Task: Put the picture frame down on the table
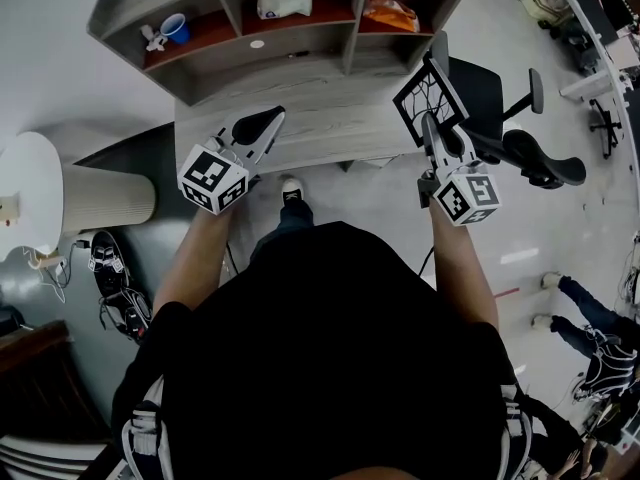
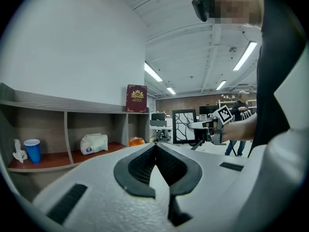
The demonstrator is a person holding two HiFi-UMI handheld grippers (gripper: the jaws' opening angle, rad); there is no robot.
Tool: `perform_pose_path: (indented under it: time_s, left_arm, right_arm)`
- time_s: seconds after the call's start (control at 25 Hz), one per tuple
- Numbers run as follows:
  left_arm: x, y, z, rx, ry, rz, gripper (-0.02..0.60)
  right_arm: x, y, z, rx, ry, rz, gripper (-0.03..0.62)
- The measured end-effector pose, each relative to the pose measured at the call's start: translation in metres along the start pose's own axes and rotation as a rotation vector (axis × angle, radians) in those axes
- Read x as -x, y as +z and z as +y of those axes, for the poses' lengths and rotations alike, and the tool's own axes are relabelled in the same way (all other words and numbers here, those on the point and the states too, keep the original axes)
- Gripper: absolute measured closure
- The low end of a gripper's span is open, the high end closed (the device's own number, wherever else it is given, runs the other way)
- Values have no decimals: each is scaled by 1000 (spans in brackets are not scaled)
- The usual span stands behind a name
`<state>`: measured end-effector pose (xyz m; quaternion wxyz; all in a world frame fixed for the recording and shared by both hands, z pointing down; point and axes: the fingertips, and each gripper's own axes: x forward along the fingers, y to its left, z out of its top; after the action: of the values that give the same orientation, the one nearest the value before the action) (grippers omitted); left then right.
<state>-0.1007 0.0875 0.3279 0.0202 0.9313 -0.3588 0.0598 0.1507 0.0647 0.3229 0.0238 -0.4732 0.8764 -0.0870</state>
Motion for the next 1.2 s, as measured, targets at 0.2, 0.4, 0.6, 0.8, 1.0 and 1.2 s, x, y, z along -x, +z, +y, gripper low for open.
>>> perform_pose_path:
  time_s: [0.2, 0.4, 0.6, 0.8, 1.0, 1.2]
  left_arm:
    - [-8, -2, 14, -2, -24, 14, 565]
    - [-15, -2, 36, 2, -31, 16, 565]
    - [-25, -11, 53, 9, -47, 26, 565]
    - [-38, -18, 67, 22, -69, 37, 565]
    - [-51, -25, 81, 34, -90, 46, 565]
    - [-66, -31, 96, 46, -104, 55, 565]
  right_arm:
    - [-15, -1, -4, -6, -16, -2, 560]
    - [-31, -2, -6, 15, -31, 12, 560]
    - [-48, -7, -12, 6, -48, 21, 560]
    - [-62, -13, -17, 6, -55, 38, 560]
    - [-80, -21, -23, -9, -59, 53, 560]
    - [-93, -27, -34, -24, -75, 65, 560]
